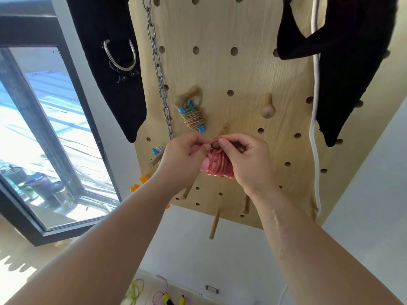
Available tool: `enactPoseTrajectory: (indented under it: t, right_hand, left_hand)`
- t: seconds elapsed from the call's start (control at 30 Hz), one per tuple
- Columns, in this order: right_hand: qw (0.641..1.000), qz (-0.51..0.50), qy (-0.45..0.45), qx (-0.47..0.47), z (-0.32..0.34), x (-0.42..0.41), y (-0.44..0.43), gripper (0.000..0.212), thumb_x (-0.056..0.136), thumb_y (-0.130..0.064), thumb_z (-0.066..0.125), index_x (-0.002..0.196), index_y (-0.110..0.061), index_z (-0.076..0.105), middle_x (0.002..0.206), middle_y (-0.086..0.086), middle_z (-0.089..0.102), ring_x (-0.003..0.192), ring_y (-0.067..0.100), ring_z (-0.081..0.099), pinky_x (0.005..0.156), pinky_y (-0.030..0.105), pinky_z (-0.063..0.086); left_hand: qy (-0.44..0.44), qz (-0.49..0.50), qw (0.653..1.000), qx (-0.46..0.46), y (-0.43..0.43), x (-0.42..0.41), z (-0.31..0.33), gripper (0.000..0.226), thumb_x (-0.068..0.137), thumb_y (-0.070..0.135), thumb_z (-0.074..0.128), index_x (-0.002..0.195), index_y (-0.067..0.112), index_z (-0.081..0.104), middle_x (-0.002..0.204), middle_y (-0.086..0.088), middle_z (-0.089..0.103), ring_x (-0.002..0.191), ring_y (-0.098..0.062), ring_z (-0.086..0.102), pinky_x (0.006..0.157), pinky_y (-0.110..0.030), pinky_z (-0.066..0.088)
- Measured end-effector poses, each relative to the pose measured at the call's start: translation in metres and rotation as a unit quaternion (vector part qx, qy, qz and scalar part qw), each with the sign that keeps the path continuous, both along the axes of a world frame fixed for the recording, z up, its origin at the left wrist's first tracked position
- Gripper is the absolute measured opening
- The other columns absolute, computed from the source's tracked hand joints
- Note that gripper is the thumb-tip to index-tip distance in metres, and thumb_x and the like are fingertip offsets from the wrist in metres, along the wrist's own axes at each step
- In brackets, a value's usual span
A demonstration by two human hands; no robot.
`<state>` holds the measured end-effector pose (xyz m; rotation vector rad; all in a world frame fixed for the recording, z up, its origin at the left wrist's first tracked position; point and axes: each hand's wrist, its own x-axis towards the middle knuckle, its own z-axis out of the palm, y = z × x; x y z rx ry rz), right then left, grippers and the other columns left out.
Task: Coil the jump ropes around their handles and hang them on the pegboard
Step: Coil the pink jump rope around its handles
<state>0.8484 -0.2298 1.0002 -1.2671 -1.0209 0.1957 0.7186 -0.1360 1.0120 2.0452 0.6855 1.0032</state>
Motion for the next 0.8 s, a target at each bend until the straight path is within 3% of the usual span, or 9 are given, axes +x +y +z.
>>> enactPoseTrajectory:
  t: [0.17, 0.27, 0.43, 0.57, 0.7, 0.8]
  right_hand:
    - [0.999, 0.026, 0.047, 0.002, -0.002, 0.002, 0.005, 0.009, 0.096, -0.009, 0.066, 0.095, -0.01, 0.075, 0.09, 0.004, 0.076, 0.086, 0.015, 0.073, 0.072, 0.024, 0.057]
    - [0.997, 0.038, 0.07, 0.016, -0.003, 0.001, 0.007, 0.008, 0.097, -0.008, 0.065, 0.096, -0.006, 0.073, 0.091, 0.009, 0.076, 0.085, 0.016, 0.073, 0.071, 0.023, 0.056]
    - [0.995, 0.057, 0.067, 0.039, -0.008, 0.0, 0.009, 0.012, 0.099, -0.004, 0.06, 0.096, -0.007, 0.071, 0.086, -0.001, 0.075, 0.084, 0.012, 0.072, 0.071, 0.022, 0.056]
    - [0.993, 0.068, 0.093, 0.036, -0.01, 0.002, 0.011, 0.012, 0.1, -0.006, 0.059, 0.096, -0.007, 0.07, 0.086, -0.001, 0.074, 0.084, 0.015, 0.072, 0.069, 0.028, 0.058]
    - [0.99, 0.035, 0.13, 0.031, -0.012, 0.007, 0.02, 0.012, 0.099, -0.007, 0.06, 0.1, 0.001, 0.069, 0.093, 0.01, 0.073, 0.087, 0.021, 0.072, 0.073, 0.042, 0.062]
    - [0.987, -0.012, 0.149, 0.052, -0.012, 0.013, 0.028, 0.006, 0.095, -0.005, 0.066, 0.096, 0.001, 0.069, 0.088, 0.008, 0.074, 0.083, 0.019, 0.072, 0.075, 0.034, 0.06]
  left_hand:
    - [0.029, -0.056, 0.994, 0.09, 0.015, -0.003, 0.002, 0.011, 0.1, 0.014, 0.06, 0.099, 0.021, 0.069, 0.091, 0.009, 0.069, 0.086, -0.003, 0.063, 0.069, -0.024, 0.056]
    - [0.039, -0.074, 0.992, 0.093, 0.023, -0.001, 0.004, 0.01, 0.101, 0.014, 0.059, 0.099, 0.018, 0.068, 0.092, 0.006, 0.069, 0.088, -0.007, 0.063, 0.074, -0.03, 0.056]
    - [0.031, -0.099, 0.988, 0.112, 0.03, 0.0, 0.003, 0.01, 0.101, 0.012, 0.059, 0.101, 0.016, 0.068, 0.095, 0.004, 0.069, 0.09, -0.007, 0.063, 0.075, -0.028, 0.056]
    - [0.041, -0.105, 0.983, 0.145, 0.039, 0.003, 0.002, 0.011, 0.101, 0.014, 0.058, 0.103, 0.015, 0.069, 0.097, 0.004, 0.068, 0.093, -0.009, 0.062, 0.077, -0.028, 0.054]
    - [0.038, -0.096, 0.983, 0.152, 0.045, 0.014, 0.0, 0.012, 0.1, 0.012, 0.06, 0.101, 0.015, 0.071, 0.109, 0.007, 0.069, 0.104, 0.0, 0.059, 0.087, -0.017, 0.05]
    - [0.007, -0.076, 0.989, 0.126, 0.041, 0.029, -0.003, 0.014, 0.096, 0.006, 0.064, 0.095, 0.016, 0.073, 0.112, 0.012, 0.067, 0.104, 0.018, 0.054, 0.089, -0.003, 0.041]
